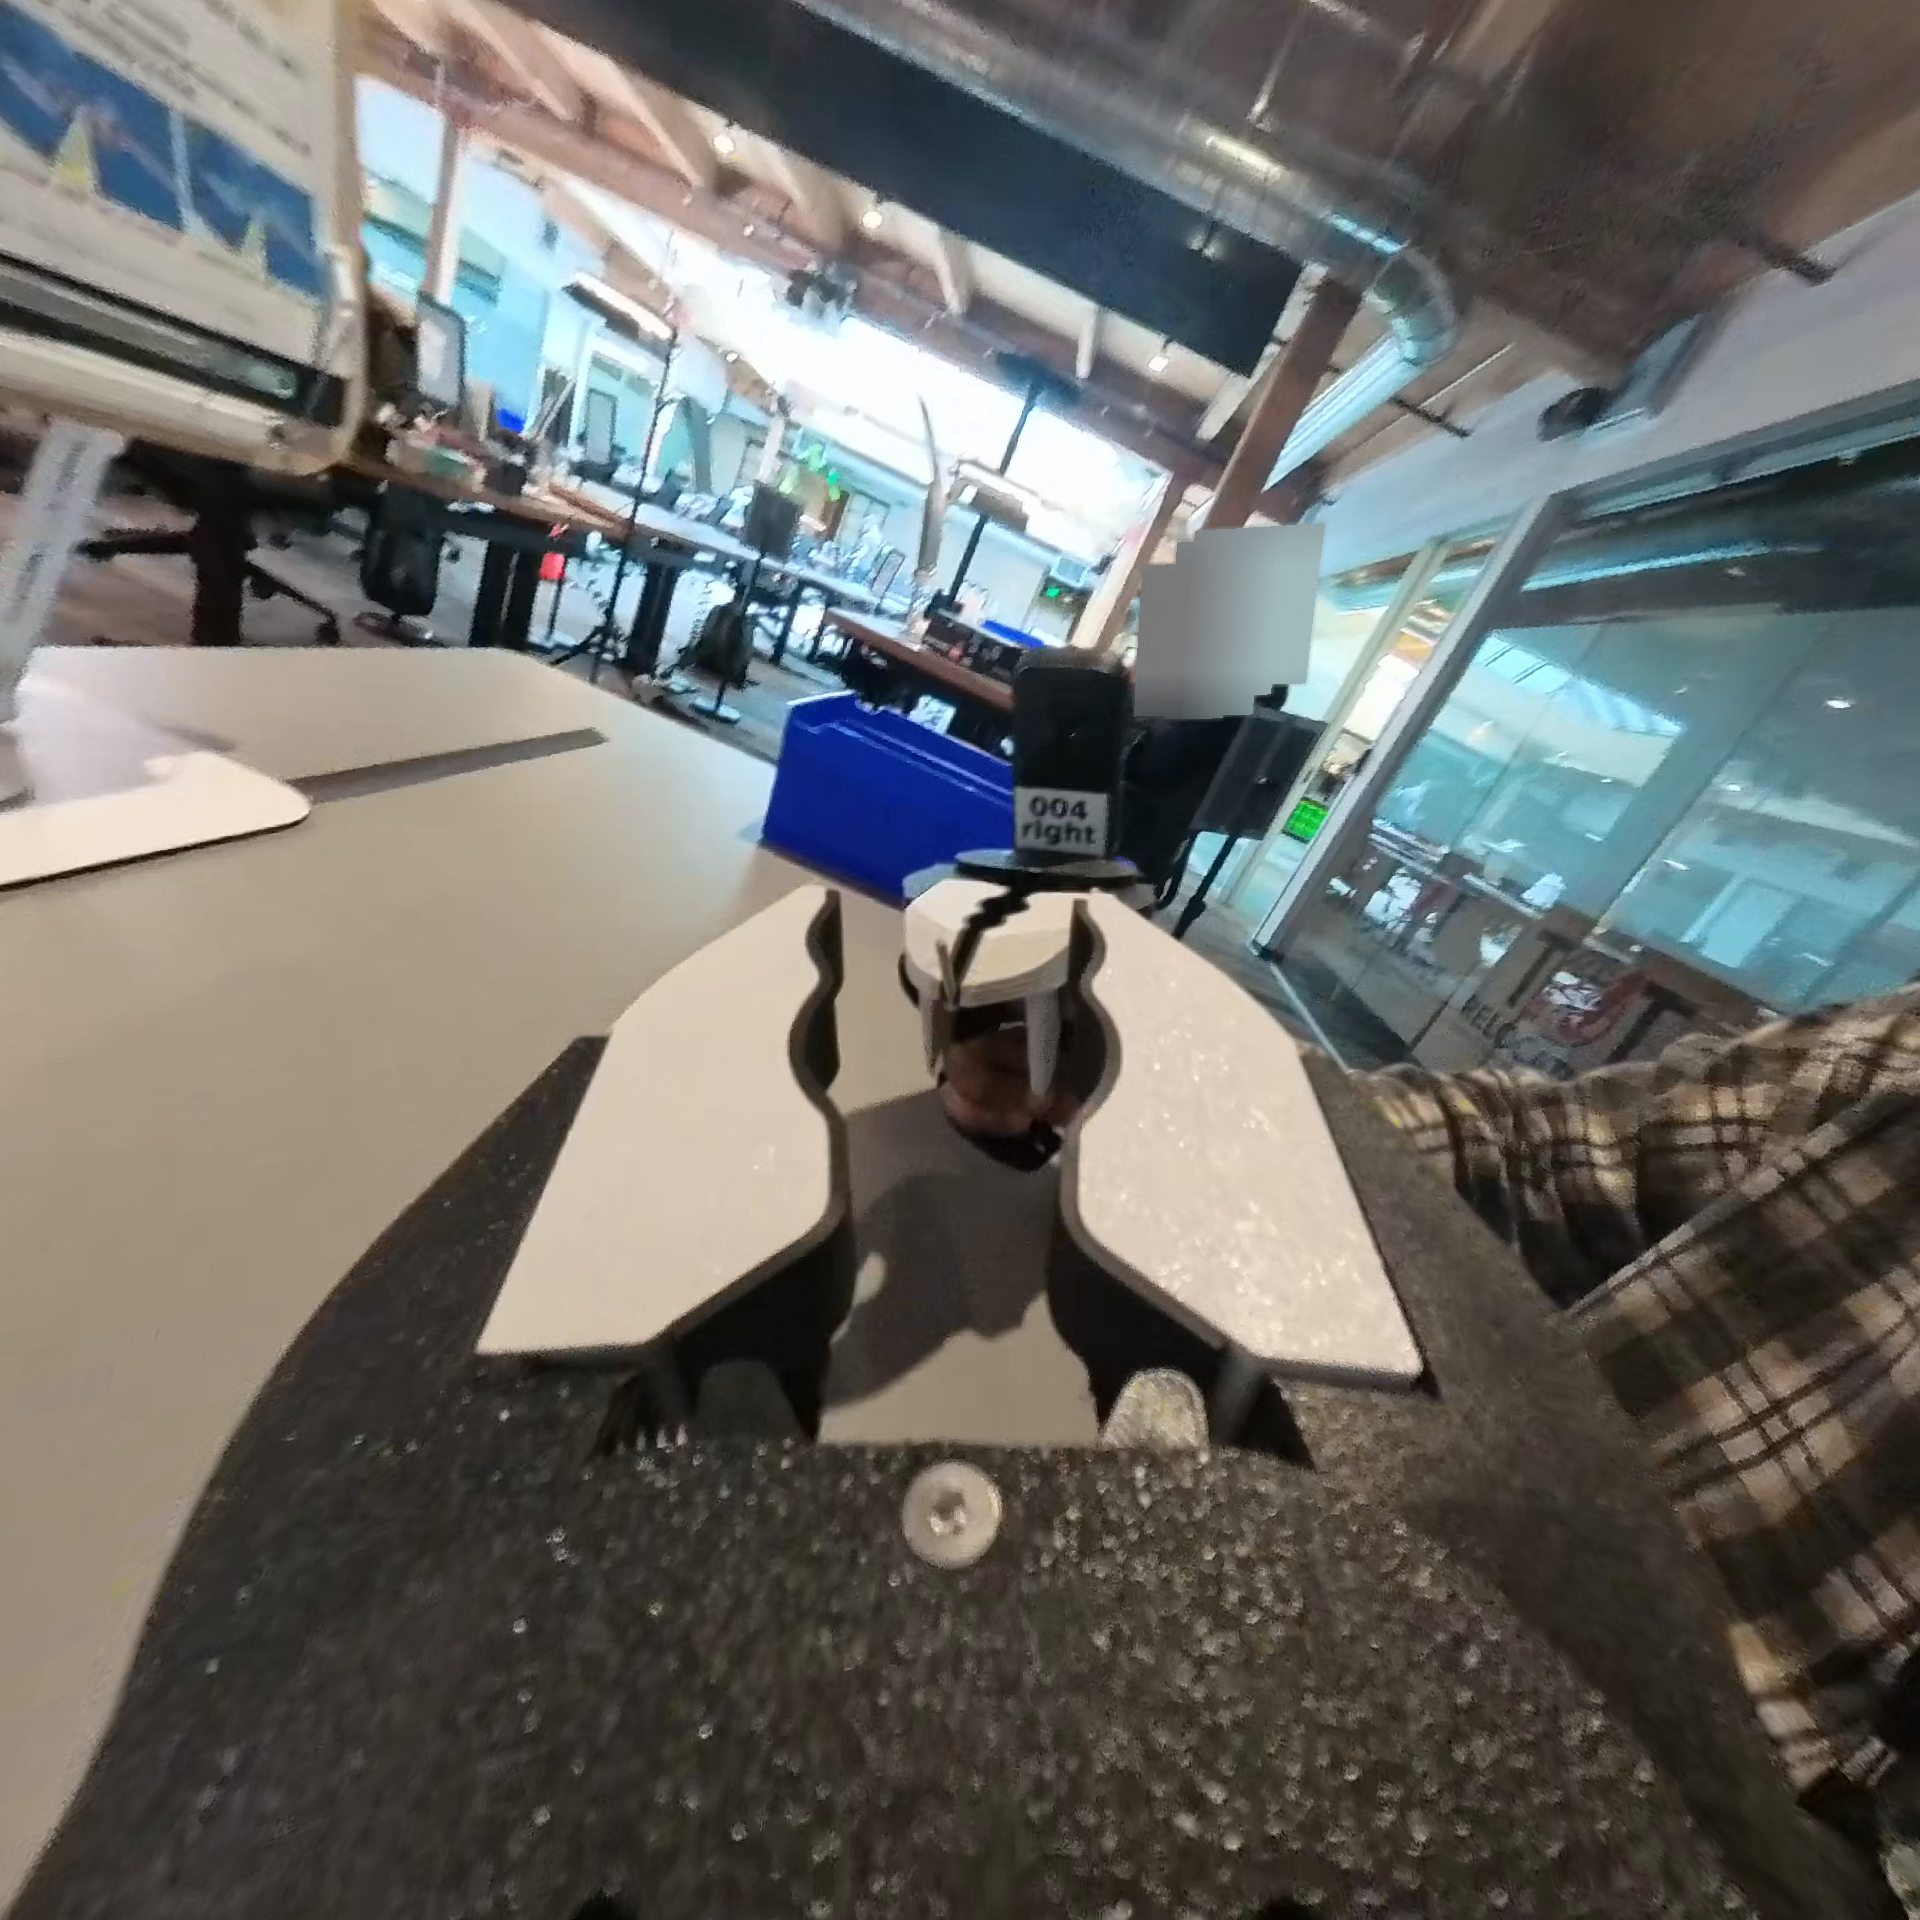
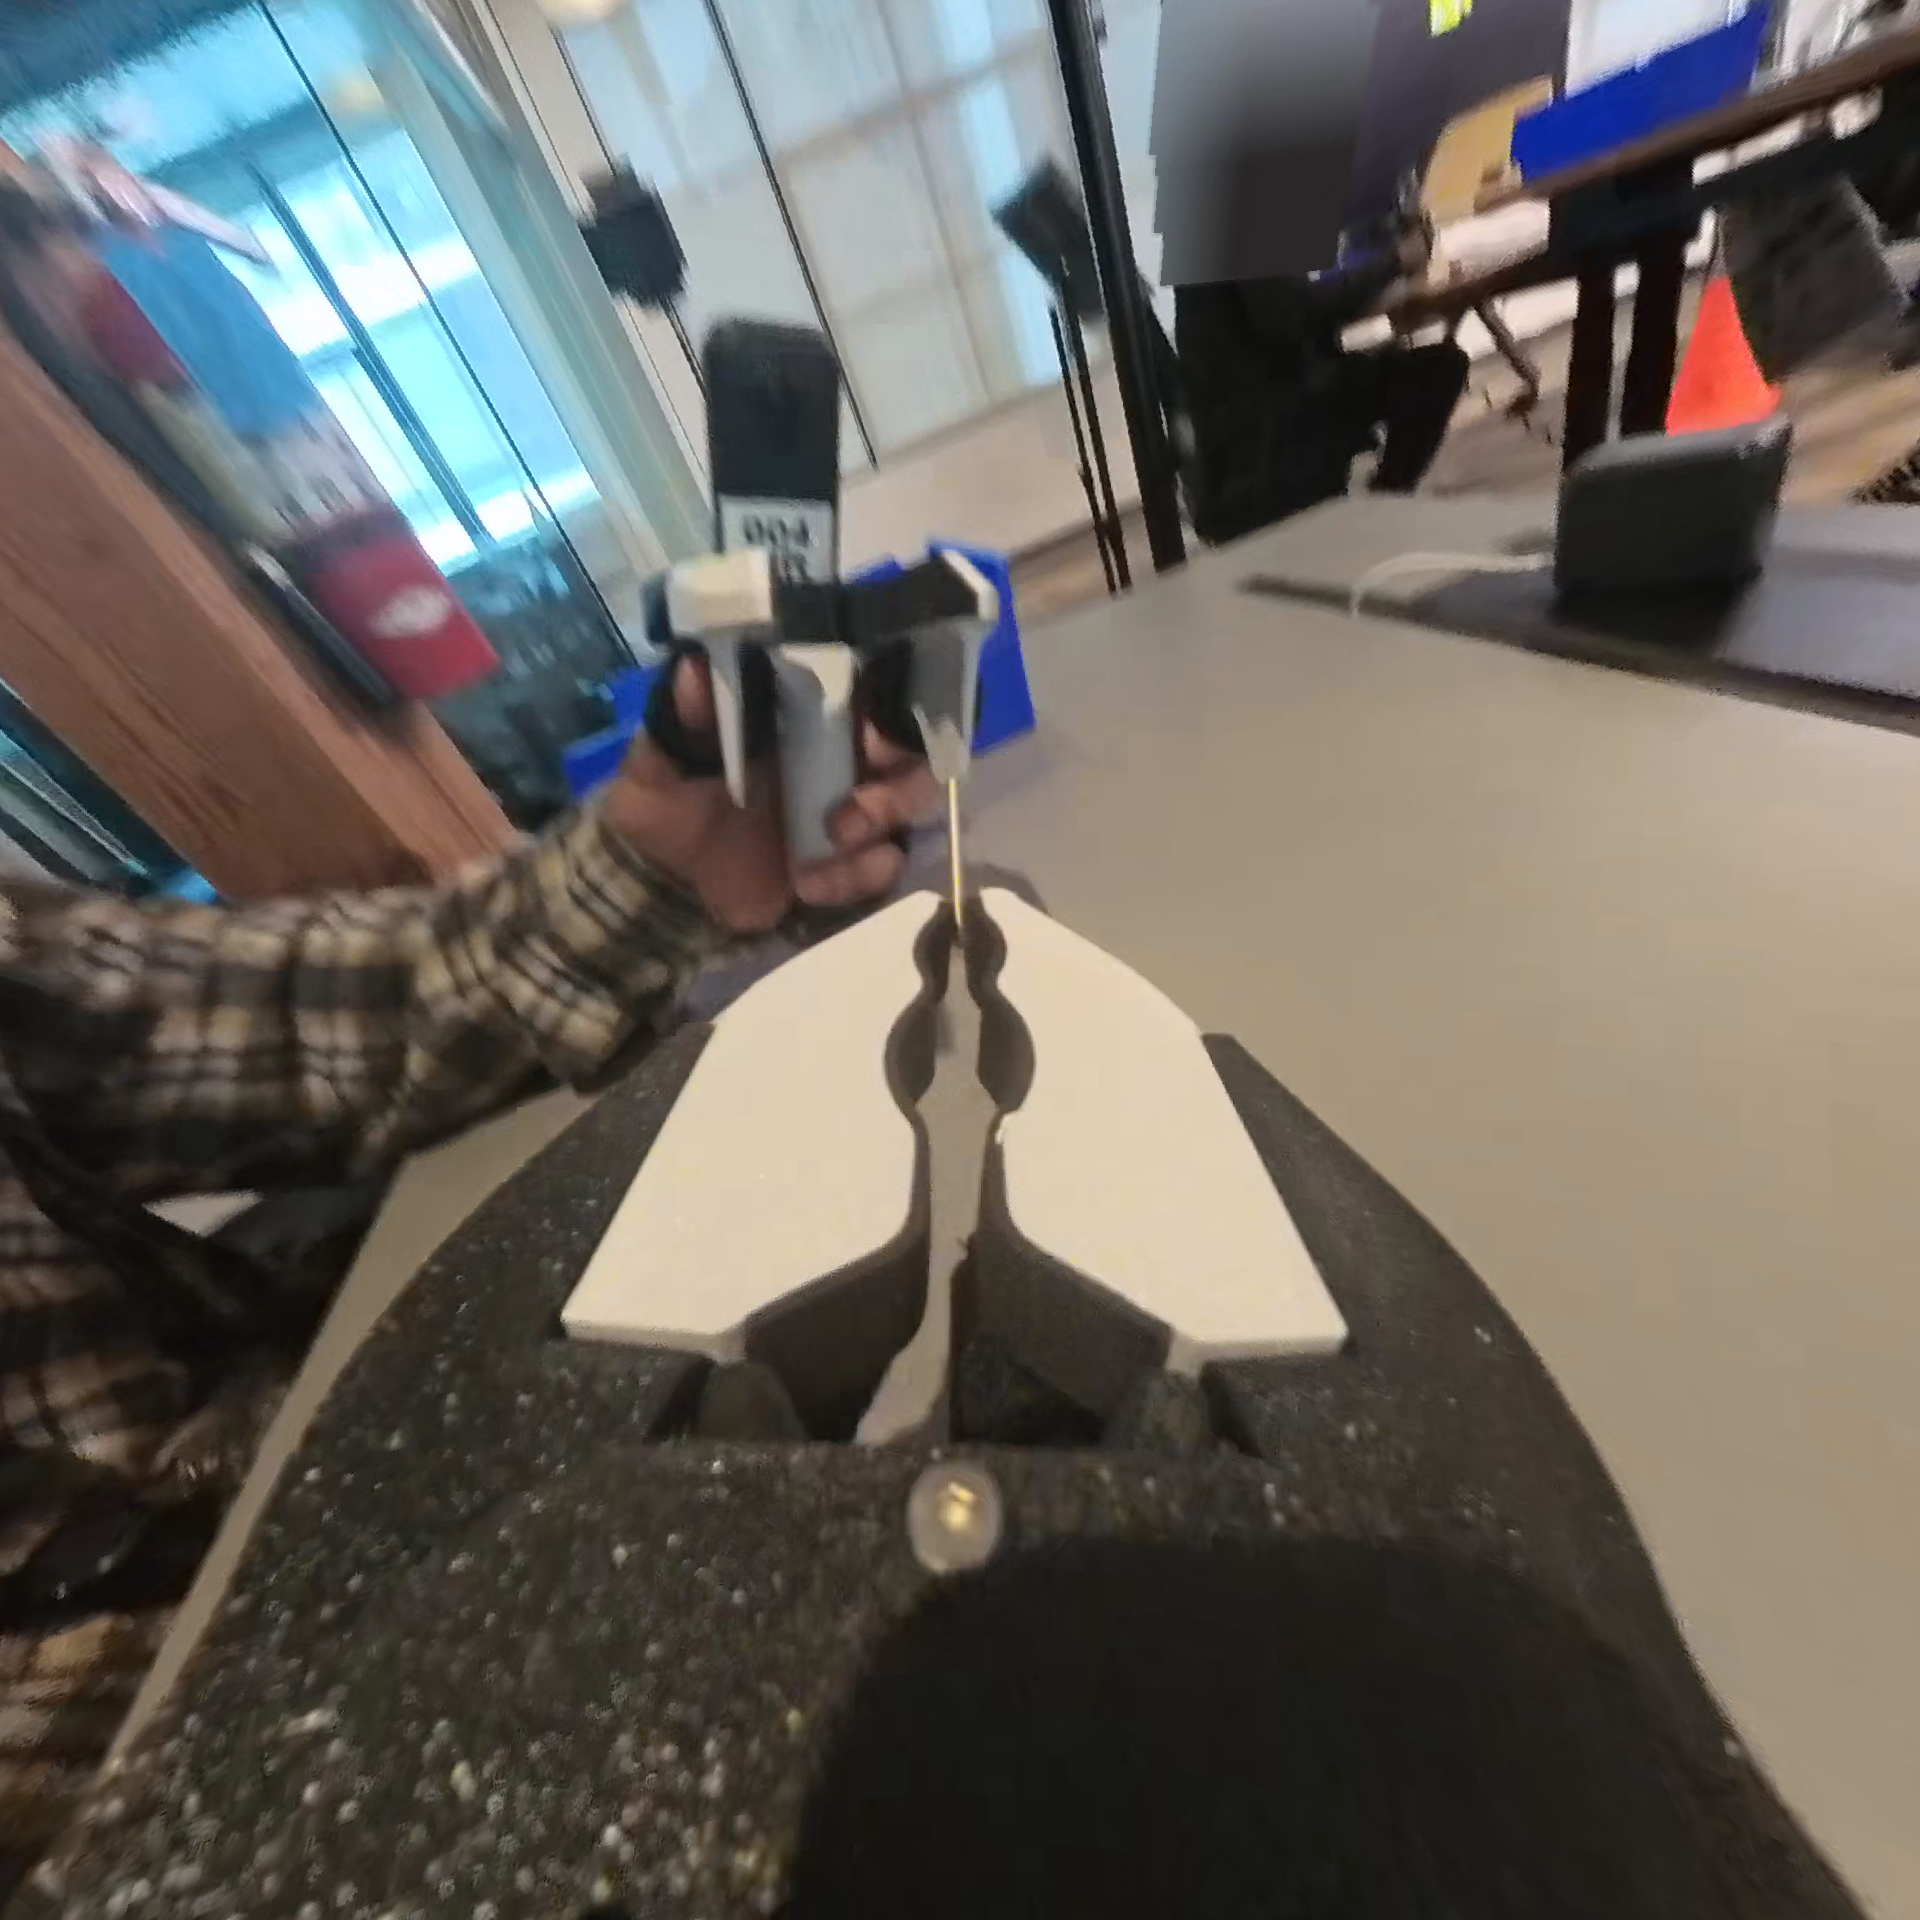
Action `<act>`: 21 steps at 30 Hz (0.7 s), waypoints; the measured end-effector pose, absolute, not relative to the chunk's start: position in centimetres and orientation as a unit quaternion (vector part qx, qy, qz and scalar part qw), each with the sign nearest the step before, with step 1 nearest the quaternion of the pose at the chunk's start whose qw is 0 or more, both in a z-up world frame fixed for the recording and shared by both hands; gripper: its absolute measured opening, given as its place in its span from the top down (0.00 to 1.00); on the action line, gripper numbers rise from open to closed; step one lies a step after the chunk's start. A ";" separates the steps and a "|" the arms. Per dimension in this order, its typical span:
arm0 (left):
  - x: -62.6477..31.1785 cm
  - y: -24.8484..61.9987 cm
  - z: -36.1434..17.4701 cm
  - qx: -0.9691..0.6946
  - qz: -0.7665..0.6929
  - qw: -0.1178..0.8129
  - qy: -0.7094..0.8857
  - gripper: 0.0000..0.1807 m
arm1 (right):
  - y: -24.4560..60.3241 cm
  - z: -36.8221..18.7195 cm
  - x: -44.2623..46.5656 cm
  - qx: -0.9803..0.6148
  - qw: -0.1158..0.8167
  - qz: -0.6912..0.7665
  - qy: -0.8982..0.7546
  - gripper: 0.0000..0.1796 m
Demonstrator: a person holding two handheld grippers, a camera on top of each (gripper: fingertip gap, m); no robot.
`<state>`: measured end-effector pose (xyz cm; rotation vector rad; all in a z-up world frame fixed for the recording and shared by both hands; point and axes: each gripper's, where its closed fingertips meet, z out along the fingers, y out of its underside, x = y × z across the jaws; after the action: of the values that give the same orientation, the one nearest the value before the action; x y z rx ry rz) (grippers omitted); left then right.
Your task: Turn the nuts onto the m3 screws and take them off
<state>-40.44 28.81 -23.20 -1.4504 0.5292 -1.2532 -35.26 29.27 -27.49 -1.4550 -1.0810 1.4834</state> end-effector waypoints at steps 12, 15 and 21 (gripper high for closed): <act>-37.1 27.6 -22.3 -0.578 -0.524 0.569 0.259 0.85 | 27.1 -24.2 -36.8 -0.493 0.397 0.671 -0.384 0.99; -36.9 27.5 -22.4 -0.577 -0.523 0.570 0.262 0.88 | 27.1 -24.3 -36.9 -0.494 0.397 0.671 -0.385 0.99; -36.5 27.7 -22.6 -0.580 -0.521 0.571 0.257 0.90 | 27.3 -24.3 -36.9 -0.496 0.393 0.681 -0.370 0.99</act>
<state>-36.52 27.74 -22.56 -1.3612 0.6038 -1.2231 -36.91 27.30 -24.28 -1.2580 -0.9404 1.7277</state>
